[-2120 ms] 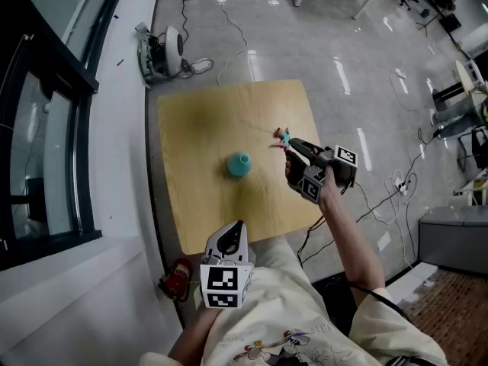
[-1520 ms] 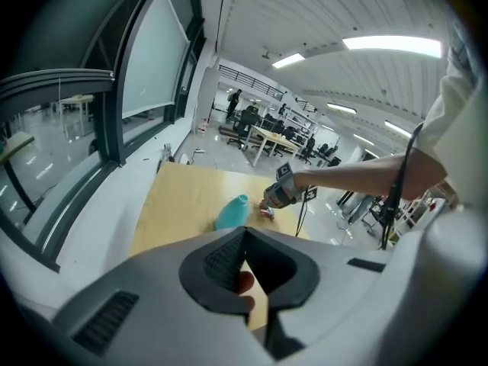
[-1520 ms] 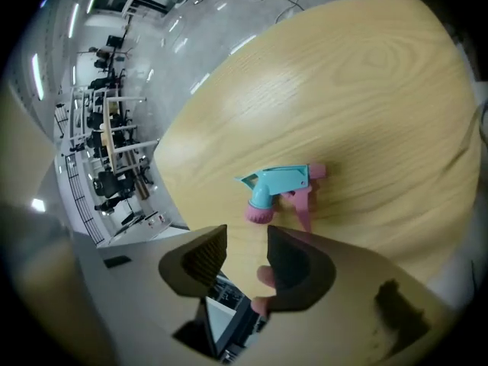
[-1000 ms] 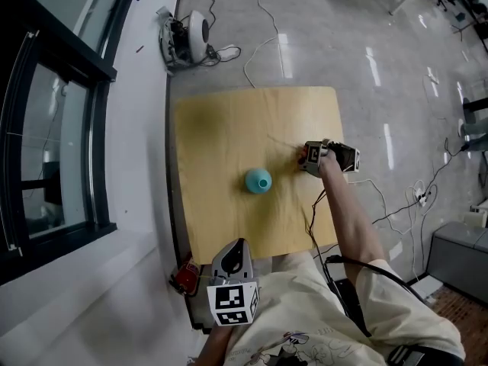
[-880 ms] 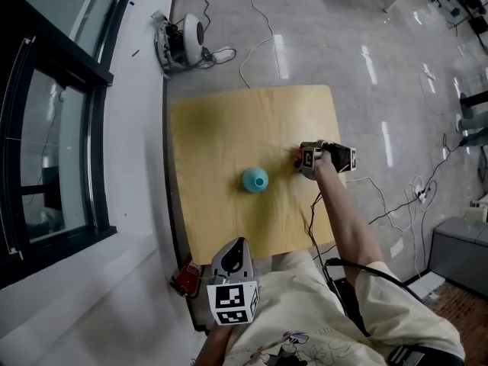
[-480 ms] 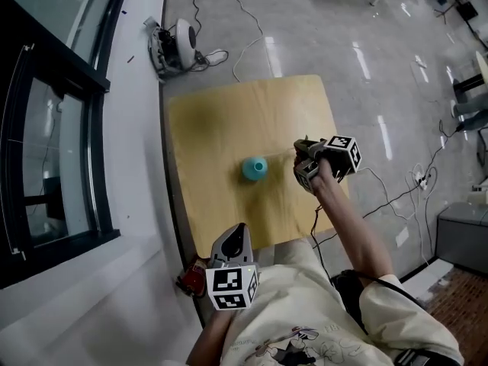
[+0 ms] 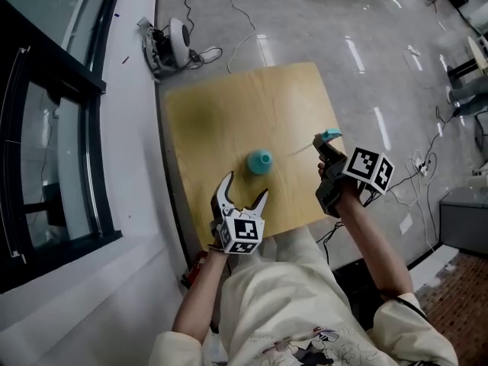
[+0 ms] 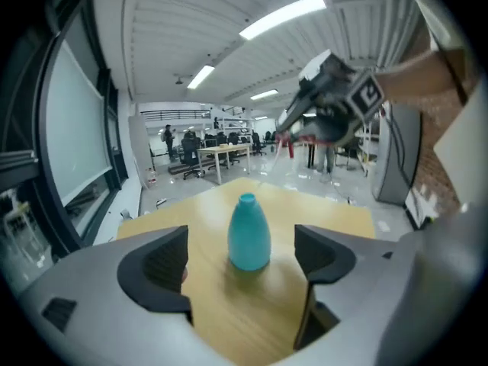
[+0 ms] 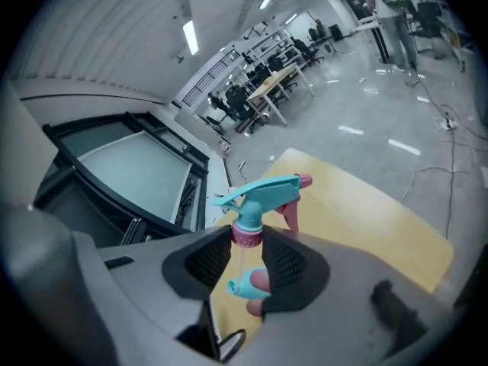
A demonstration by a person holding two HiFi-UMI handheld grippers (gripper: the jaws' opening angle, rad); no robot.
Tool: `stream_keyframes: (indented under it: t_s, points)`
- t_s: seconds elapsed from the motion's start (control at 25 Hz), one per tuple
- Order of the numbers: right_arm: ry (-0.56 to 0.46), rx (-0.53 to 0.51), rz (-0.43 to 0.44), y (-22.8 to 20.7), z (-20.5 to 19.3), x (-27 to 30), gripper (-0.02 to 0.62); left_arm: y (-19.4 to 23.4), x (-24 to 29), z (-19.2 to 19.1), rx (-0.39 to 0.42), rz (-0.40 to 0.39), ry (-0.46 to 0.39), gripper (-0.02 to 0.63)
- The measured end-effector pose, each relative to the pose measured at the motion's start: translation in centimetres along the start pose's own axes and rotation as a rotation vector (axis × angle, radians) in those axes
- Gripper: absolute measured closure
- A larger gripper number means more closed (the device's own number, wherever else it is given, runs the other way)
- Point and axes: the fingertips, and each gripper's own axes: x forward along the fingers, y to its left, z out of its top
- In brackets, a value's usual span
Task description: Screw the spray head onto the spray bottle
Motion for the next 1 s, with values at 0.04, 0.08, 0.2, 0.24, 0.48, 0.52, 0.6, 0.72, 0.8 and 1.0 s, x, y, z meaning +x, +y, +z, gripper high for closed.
stream_keyframes:
  t_s: [0.04,0.08,0.2,0.24,0.48,0.52,0.6,0.72,0.8,1.0]
  points:
    - [-0.011,-0.012,0.004,0.1,0.2,-0.2,0.466,-0.3,1.6,-1.3,0.044,-0.001,0.021,0.179]
    - [-0.017,-0.017,0.009,0.1,0.3,-0.3,0.466,-0.6,3.1,-2.3,0.073,-0.008,0.034,0.167]
    - [-0.03,-0.045,0.03,0.8,0.6,-0.5,0.466,-0.8,6.9,-3.5,0.079,-0.015,0.015,0.143]
    - [-0.036,-0.075,0.039,1.2,0.7,-0.6,0.466,-0.6,7.8,-3.4,0.069,-0.008,0.005,0.141]
    - [-0.037,-0.261,0.093,3.9,0.5,-1.0,0.466,-0.2,12.7,-4.2,0.084,-0.016,0.043,0.143]
    - [-0.034,-0.291,0.099,4.2,0.2,-1.0,0.466,0.0,13.2,-4.3,0.076,-0.015,0.045,0.144]
    - [-0.033,-0.357,0.118,4.5,-0.2,-1.5,0.466,-0.1,13.7,-4.3,0.052,-0.011,0.049,0.192]
    - [-0.051,-0.433,0.173,5.7,-0.3,-2.7,0.466,-0.6,12.9,-2.2,0.075,-0.03,0.058,0.196]
    - [-0.06,-0.492,0.208,7.6,0.1,-3.8,0.466,-0.3,11.2,0.4,0.13,-0.027,0.05,0.198]
    - [-0.099,-0.584,0.307,12.8,1.4,-8.6,0.466,1.7,5.5,6.2,0.235,0.014,0.068,0.198]
